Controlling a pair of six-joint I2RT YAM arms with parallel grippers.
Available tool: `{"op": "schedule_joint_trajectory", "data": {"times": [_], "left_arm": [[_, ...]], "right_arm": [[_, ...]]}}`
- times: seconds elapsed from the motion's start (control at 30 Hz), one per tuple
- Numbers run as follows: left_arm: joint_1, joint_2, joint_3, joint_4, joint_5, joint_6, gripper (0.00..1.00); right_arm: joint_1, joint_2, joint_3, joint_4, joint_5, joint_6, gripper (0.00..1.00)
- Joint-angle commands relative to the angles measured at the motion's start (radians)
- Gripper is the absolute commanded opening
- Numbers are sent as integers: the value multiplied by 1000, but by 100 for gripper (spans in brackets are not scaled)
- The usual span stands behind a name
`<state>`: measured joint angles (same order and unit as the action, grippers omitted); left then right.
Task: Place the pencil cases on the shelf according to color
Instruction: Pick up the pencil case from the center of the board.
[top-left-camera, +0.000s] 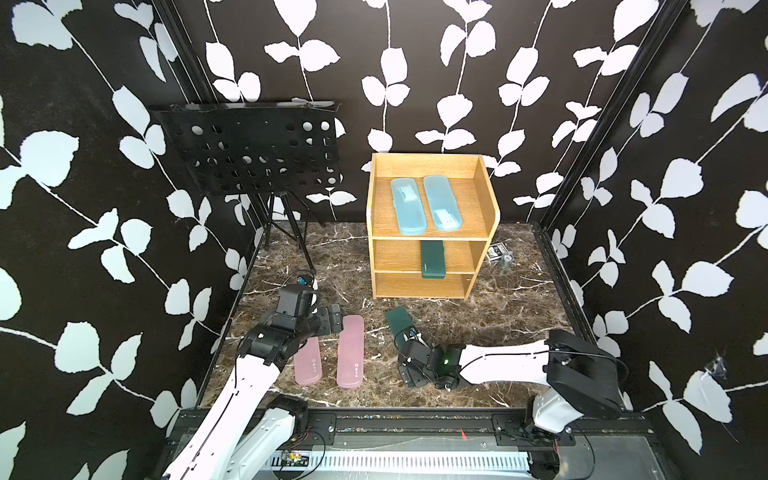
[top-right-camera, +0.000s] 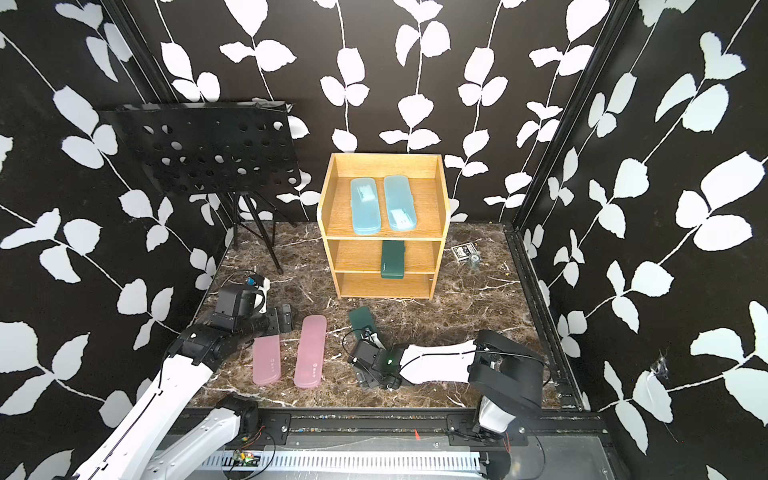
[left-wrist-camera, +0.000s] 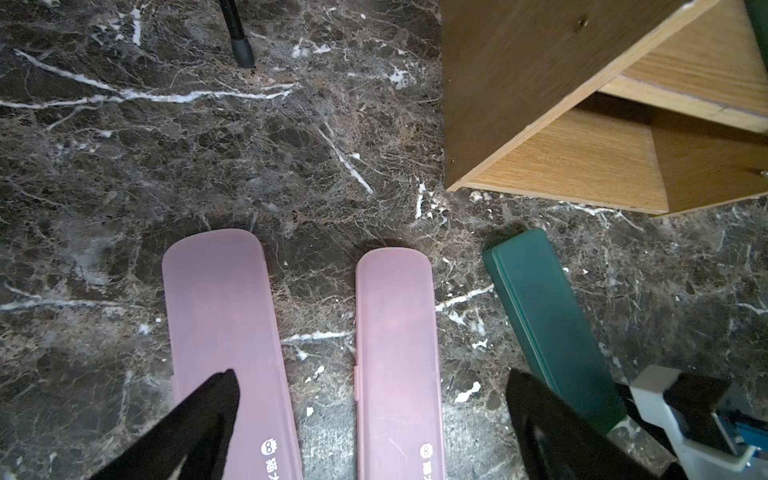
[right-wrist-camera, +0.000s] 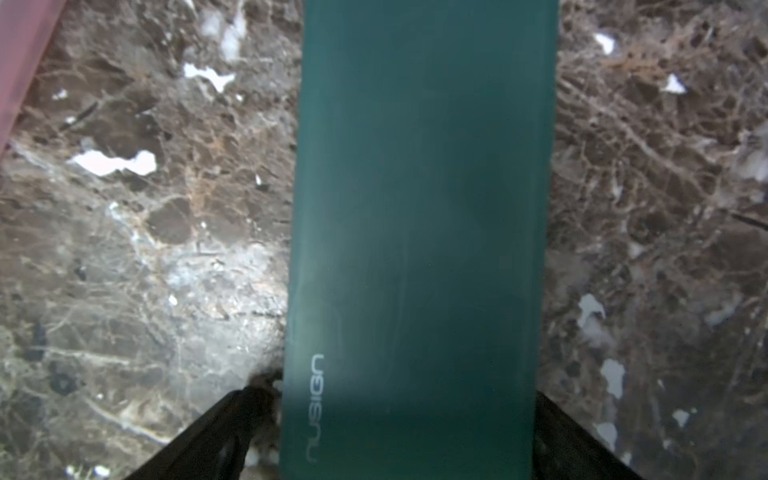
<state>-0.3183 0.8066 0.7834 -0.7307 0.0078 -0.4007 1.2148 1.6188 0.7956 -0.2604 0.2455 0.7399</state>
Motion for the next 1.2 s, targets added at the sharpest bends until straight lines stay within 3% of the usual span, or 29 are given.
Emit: {"op": "schedule_joint_trajectory", "data": {"times": [0.0, 0.13, 0.27, 0.37, 0.57, 0.8, 0.97, 1.17], "left_arm": [[-3, -3, -9, 11, 8, -4, 99], [-4, -7, -10, 12, 8, -5, 99], [-4, -10, -10, 13, 8, -4, 99], [-4, -8, -11, 12, 10, -4, 99], [-4, -19, -13, 13, 8, -7, 99], [-4, -29, -16, 19, 16, -9, 99], [-4, -27, -18, 22, 27, -12, 99], [-3, -30, -18, 22, 28, -13, 99]], "right_arm": [[0, 34, -15, 13, 19, 47, 94], [1, -10, -96, 67, 44, 84, 83], [13, -101, -143, 77, 76, 85, 62], [35, -180, -147, 20, 113, 83, 57], [105, -403, -143, -142, 209, 122, 53], [123, -617, -135, -167, 258, 156, 50], [112, -577, -18, -201, 316, 107, 55], [-3, -433, 168, -193, 266, 15, 53]]}}
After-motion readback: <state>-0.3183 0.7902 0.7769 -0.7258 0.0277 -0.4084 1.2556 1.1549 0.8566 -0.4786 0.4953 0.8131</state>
